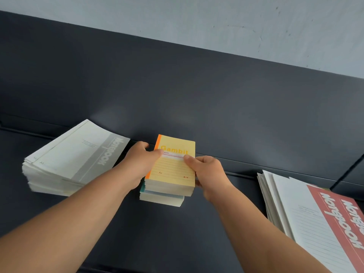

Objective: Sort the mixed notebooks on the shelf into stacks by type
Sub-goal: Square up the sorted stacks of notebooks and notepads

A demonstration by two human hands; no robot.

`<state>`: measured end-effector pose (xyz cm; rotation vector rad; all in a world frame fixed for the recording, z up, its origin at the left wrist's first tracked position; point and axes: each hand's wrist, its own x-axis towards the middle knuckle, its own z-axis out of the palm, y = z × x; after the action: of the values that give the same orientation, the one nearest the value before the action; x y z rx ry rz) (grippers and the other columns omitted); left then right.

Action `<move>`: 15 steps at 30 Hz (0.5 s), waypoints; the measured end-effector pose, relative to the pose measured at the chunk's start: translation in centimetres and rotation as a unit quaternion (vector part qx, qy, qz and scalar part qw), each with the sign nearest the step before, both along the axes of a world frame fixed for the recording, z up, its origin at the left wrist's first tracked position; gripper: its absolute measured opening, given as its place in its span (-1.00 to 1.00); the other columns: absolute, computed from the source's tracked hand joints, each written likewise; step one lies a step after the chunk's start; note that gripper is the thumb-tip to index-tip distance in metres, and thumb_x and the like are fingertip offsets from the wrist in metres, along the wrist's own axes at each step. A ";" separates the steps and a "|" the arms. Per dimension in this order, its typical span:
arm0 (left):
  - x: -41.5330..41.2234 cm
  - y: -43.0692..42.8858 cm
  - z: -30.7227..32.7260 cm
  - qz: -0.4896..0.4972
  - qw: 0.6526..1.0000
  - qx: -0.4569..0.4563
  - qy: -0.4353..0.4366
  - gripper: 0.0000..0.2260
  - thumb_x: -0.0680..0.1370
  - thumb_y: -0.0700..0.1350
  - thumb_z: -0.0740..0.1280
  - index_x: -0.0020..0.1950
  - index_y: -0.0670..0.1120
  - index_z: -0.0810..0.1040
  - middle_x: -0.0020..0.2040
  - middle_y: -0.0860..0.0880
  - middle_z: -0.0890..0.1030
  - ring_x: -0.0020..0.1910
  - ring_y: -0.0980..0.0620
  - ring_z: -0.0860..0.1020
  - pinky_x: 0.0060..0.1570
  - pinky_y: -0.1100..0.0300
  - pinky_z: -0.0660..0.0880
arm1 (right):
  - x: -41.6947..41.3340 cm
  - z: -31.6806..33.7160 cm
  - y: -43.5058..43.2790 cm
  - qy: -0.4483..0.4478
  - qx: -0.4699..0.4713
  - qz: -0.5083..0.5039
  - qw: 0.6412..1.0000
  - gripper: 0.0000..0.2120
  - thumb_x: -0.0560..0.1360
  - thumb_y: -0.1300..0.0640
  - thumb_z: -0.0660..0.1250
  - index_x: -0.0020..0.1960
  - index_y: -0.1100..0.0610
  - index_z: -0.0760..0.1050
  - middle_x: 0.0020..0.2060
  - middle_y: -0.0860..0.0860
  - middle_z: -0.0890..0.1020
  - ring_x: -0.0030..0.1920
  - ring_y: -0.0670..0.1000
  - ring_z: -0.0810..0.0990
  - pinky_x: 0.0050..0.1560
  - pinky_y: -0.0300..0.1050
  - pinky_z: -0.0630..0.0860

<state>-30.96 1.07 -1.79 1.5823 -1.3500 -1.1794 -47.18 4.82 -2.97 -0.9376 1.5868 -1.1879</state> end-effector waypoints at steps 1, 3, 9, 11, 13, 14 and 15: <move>0.1 -0.1 -0.2 -0.002 1.000 0.003 -0.002 -0.47 0.59 -0.03 0.32 0.51 -0.11 0.24 0.14 -0.05 0.55 0.01 -0.01 0.55 -0.21 0.17 0.45 | 0.2 -0.2 -0.1 0.009 0.001 0.000 1.000 -0.76 0.52 0.03 0.42 0.03 0.19 0.53 -0.08 0.07 0.70 -0.12 0.04 0.70 -0.14 -0.10 0.65; 0.2 -0.3 -0.7 -0.006 1.000 0.004 -0.017 -0.47 0.59 -0.04 0.31 0.51 -0.11 0.24 0.18 -0.03 0.51 0.02 0.01 0.51 -0.19 0.18 0.42 | 0.5 -0.7 -0.4 0.033 0.009 -0.002 0.999 -0.77 0.51 0.03 0.42 0.00 0.19 0.54 -0.09 0.07 0.70 -0.11 0.05 0.71 -0.08 -0.05 0.66; 0.6 -0.4 -1.4 -0.040 0.996 0.011 -0.073 -0.51 0.61 -0.01 0.26 0.50 -0.10 0.24 0.23 -0.05 0.49 0.00 0.05 0.45 -0.31 0.29 0.32 | 0.8 -1.7 -0.4 0.116 0.003 -0.016 0.993 -0.75 0.50 -0.03 0.41 0.04 0.12 0.51 -0.06 -0.03 0.65 0.00 0.02 0.64 0.06 0.00 0.59; 0.6 -0.4 -1.8 -0.055 0.996 0.044 -0.057 -0.57 0.63 0.06 0.20 0.44 -0.10 0.34 0.16 -0.02 0.54 0.03 0.03 0.50 -0.17 0.23 0.38 | 0.9 -1.9 -0.3 0.106 0.007 0.001 0.994 -0.72 0.53 -0.10 0.34 0.07 0.08 0.40 0.04 -0.07 0.60 0.06 0.00 0.59 0.06 -0.04 0.52; 0.7 -0.2 -2.2 -0.067 0.993 0.101 -0.017 -0.60 0.63 0.16 0.14 0.33 -0.07 0.46 0.18 -0.03 0.57 0.09 0.00 0.50 0.02 0.14 0.32 | 1.1 -2.6 -0.2 0.072 0.042 0.030 0.996 -0.62 0.49 -0.27 0.24 0.09 0.00 0.29 0.14 -0.05 0.55 0.14 0.06 0.54 0.04 -0.05 0.41; 0.7 0.0 -2.3 -0.071 0.989 0.129 0.007 -0.60 0.62 0.20 0.12 0.26 -0.02 0.51 0.18 -0.02 0.58 0.12 -0.01 0.49 0.08 0.11 0.28 | 1.2 -3.0 -0.3 0.029 0.061 0.040 0.997 -0.56 0.49 -0.31 0.21 0.10 0.04 0.36 0.19 -0.02 0.58 0.18 0.09 0.56 0.06 -0.05 0.42; 0.7 0.1 -2.5 -0.076 0.986 0.146 0.026 -0.61 0.61 0.23 0.12 0.20 0.02 0.54 0.18 -0.02 0.59 0.15 -0.01 0.50 0.14 0.10 0.28 | 1.4 -3.4 -0.3 -0.021 0.074 0.048 0.996 -0.52 0.51 -0.31 0.18 0.13 0.09 0.44 0.18 -0.01 0.62 0.19 0.09 0.59 0.13 -0.05 0.47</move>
<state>-30.30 1.17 -4.25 1.6576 -1.3295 -1.5588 -45.80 4.51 -6.37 -0.8759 1.5556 -1.0024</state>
